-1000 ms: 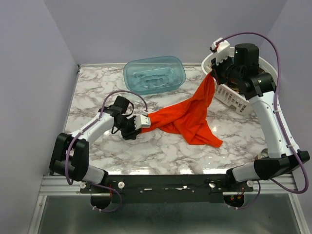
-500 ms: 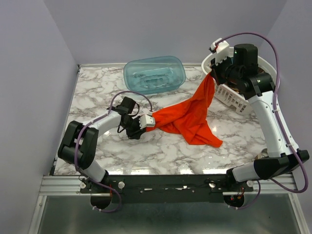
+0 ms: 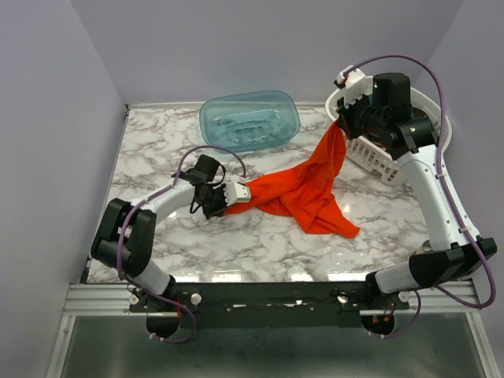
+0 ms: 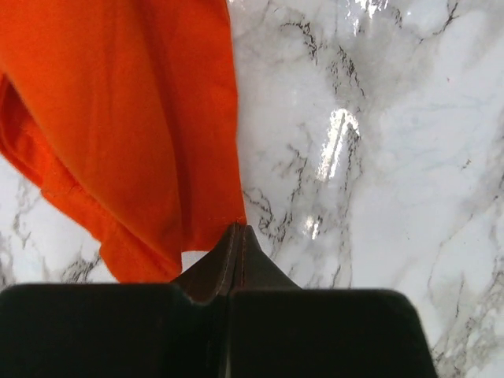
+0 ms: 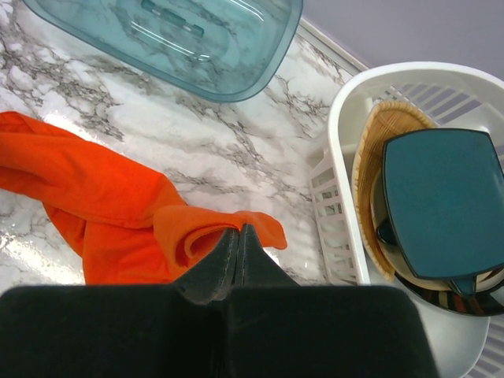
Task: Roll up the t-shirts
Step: Flatten out the T-shirt at the center of the board.
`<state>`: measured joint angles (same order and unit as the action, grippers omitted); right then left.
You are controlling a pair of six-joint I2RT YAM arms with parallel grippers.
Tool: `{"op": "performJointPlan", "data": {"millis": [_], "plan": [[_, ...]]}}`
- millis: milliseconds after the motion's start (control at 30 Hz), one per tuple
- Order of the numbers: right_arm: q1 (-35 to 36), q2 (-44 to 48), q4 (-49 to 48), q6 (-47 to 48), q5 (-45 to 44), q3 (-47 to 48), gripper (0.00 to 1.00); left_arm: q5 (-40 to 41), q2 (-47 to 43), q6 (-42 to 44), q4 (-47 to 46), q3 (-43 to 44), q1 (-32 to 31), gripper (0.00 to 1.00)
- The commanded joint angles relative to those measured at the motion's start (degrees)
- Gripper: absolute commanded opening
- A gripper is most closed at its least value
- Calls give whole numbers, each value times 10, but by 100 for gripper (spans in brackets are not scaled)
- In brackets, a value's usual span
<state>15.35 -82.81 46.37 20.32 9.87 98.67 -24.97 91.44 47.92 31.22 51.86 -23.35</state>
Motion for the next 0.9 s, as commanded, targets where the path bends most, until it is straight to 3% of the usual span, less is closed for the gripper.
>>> {"op": "performJointPlan", "data": {"millis": [0, 367, 667, 867], "plan": [[-2, 13, -8, -8, 0, 13, 1, -1, -105, -27, 64, 21, 13, 0], [-3, 71, 31, 9, 2, 42, 1, -12, -259, -65, 219, 126, 24, 0], [-2, 139, 147, 7, 35, 133, 1, 22, -349, -83, 339, 258, 42, 0], [-3, 190, 160, 3, -21, 134, 1, 81, -407, -118, 320, 263, 48, 0]]}}
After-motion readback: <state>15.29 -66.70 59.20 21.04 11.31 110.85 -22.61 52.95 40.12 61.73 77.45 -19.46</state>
